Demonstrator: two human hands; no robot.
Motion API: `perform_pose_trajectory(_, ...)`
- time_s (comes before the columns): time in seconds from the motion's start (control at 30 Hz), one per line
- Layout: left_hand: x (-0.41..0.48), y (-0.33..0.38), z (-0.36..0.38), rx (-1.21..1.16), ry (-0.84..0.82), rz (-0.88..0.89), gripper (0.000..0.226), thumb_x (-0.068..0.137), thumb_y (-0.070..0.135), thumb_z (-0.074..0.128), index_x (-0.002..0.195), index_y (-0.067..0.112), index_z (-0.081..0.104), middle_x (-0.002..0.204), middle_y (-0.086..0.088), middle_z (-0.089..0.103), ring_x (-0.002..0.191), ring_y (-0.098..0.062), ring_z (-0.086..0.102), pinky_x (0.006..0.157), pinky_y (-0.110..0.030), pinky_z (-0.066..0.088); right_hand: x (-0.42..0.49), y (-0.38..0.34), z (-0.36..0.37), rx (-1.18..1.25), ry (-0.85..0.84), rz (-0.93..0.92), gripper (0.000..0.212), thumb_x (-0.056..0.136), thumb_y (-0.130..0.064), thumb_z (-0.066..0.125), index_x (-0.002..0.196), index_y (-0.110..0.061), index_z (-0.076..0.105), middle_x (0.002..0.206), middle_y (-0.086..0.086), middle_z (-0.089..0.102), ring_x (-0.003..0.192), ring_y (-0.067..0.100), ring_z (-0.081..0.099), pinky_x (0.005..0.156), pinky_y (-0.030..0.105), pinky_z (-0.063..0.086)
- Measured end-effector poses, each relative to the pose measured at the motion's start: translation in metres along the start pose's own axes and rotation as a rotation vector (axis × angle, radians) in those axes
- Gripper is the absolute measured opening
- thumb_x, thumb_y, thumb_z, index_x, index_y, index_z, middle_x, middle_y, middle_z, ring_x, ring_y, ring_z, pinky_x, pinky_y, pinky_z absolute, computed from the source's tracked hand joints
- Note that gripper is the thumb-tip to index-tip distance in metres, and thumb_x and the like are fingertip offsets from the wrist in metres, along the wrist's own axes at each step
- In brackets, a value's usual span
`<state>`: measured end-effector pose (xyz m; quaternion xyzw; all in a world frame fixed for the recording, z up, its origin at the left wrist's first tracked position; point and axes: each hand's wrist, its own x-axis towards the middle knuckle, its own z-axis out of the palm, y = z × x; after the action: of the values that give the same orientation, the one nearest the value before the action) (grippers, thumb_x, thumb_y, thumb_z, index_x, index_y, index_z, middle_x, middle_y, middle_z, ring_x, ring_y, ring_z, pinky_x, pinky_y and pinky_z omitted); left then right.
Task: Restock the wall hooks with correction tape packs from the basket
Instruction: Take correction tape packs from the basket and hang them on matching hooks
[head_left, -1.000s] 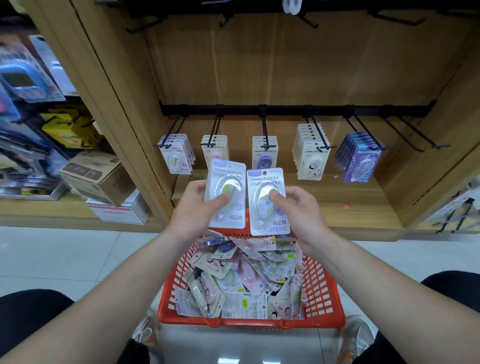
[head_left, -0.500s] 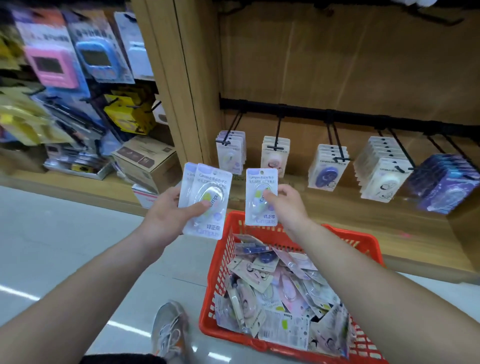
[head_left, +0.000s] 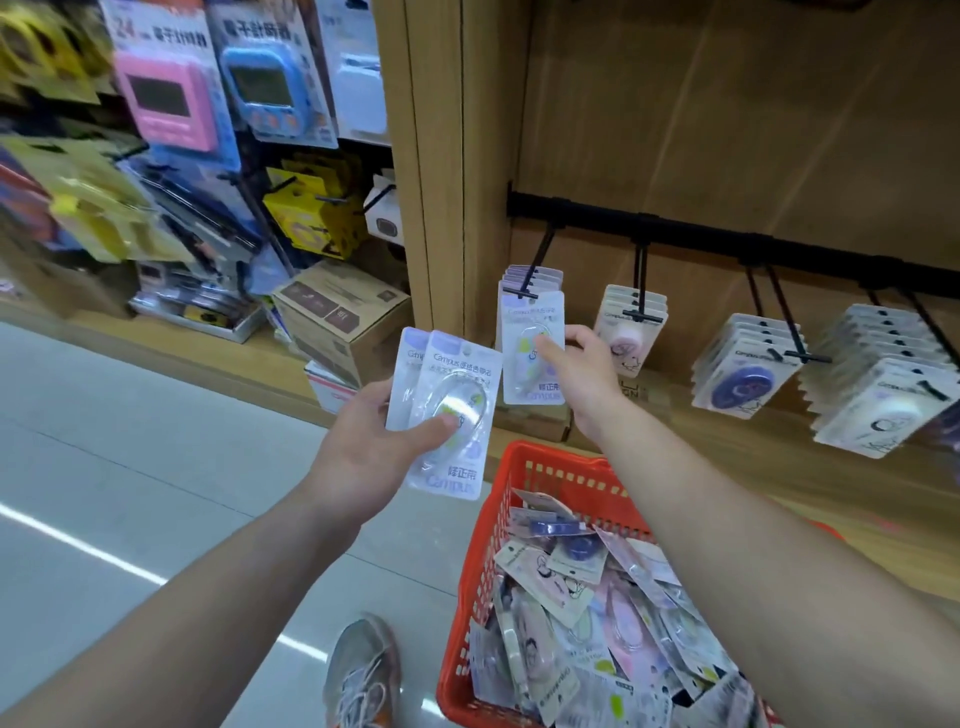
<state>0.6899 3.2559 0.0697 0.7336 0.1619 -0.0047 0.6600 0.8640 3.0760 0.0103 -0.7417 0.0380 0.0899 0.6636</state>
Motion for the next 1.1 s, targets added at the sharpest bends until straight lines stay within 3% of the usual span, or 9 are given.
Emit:
perform_pose_trajectory(0.07, 0.000, 0.000, 0.002, -0.009, 0.018, 0.005, 0.023, 0.090, 0.022, 0.078, 0.112, 0.025, 0.073, 0.099, 0.004, 0.080, 0.090, -0.019, 0.077, 0.074, -0.034, 0.058, 0.002, -0.001, 0.001, -0.009, 0.002, -0.004, 0.016, 0.100, -0.026, 0.067, 0.113, -0.017, 0.064, 0.103, -0.004, 0.076, 0.086, 0.007, 0.071, 0.067, 0.024, 0.052)
perform_pose_trajectory(0.23, 0.000, 0.000, 0.006, -0.029, 0.038, 0.014, 0.016, 0.092, 0.018, 0.075, 0.101, 0.030, 0.071, 0.090, 0.009, 0.080, 0.080, -0.012, 0.077, 0.058, -0.018, 0.054, 0.009, -0.006, 0.006, -0.032, -0.024, -0.028, 0.015, 0.095, -0.026, 0.073, 0.106, -0.017, 0.068, 0.103, -0.001, 0.078, 0.092, 0.014, 0.075, 0.072, 0.028, 0.057)
perform_pose_trajectory(0.33, 0.000, 0.002, 0.009, -0.047, 0.048, 0.010, 0.018, 0.091, 0.017, 0.076, 0.104, 0.029, 0.070, 0.092, 0.009, 0.080, 0.080, -0.011, 0.077, 0.056, -0.017, 0.053, 0.008, -0.001, 0.012, -0.048, -0.038, -0.013, 0.014, 0.096, -0.026, 0.072, 0.106, -0.017, 0.069, 0.105, -0.001, 0.077, 0.095, 0.015, 0.074, 0.077, 0.031, 0.059)
perform_pose_trajectory(0.5, 0.002, 0.003, 0.012, -0.072, 0.060, 0.010, 0.018, 0.091, 0.017, 0.076, 0.100, 0.031, 0.069, 0.088, 0.012, 0.079, 0.075, -0.006, 0.076, 0.053, -0.015, 0.051, 0.000, 0.007, 0.012, -0.048, 0.043, -0.051, 0.016, 0.100, -0.026, 0.066, 0.110, -0.013, 0.064, 0.097, -0.007, 0.073, 0.081, 0.002, 0.068, 0.060, 0.016, 0.046)
perform_pose_trajectory(0.83, 0.005, 0.000, 0.008, -0.087, 0.088, -0.018, 0.022, 0.089, 0.019, 0.078, 0.103, 0.031, 0.067, 0.084, 0.017, 0.077, 0.072, -0.003, 0.074, 0.051, -0.013, 0.050, 0.006, 0.005, 0.019, -0.106, 0.024, -0.030, 0.015, 0.102, -0.030, 0.062, 0.107, -0.016, 0.063, 0.104, -0.002, 0.072, 0.093, 0.012, 0.069, 0.065, 0.024, 0.046)
perform_pose_trajectory(1.0, 0.007, -0.001, 0.006, -0.081, 0.131, -0.038, 0.029, 0.087, 0.023, 0.081, 0.112, 0.027, 0.067, 0.089, 0.014, 0.077, 0.073, -0.003, 0.074, 0.051, -0.013, 0.050, 0.006, 0.008, 0.020, -0.112, 0.094, -0.065, 0.019, 0.101, -0.032, 0.064, 0.100, -0.013, 0.063, 0.086, -0.007, 0.067, 0.072, 0.004, 0.060, 0.050, 0.010, 0.041)
perform_pose_trajectory(1.1, 0.008, -0.003, 0.006, -0.070, 0.142, -0.038, 0.032, 0.087, 0.024, 0.081, 0.116, 0.024, 0.067, 0.093, 0.012, 0.077, 0.072, -0.001, 0.073, 0.051, -0.012, 0.049, 0.017, 0.000, 0.019, -0.167, 0.143, 0.026, 0.034, 0.098, -0.043, 0.065, 0.084, -0.014, 0.057, 0.075, -0.005, 0.057, 0.066, 0.011, 0.053, 0.066, 0.029, 0.052)
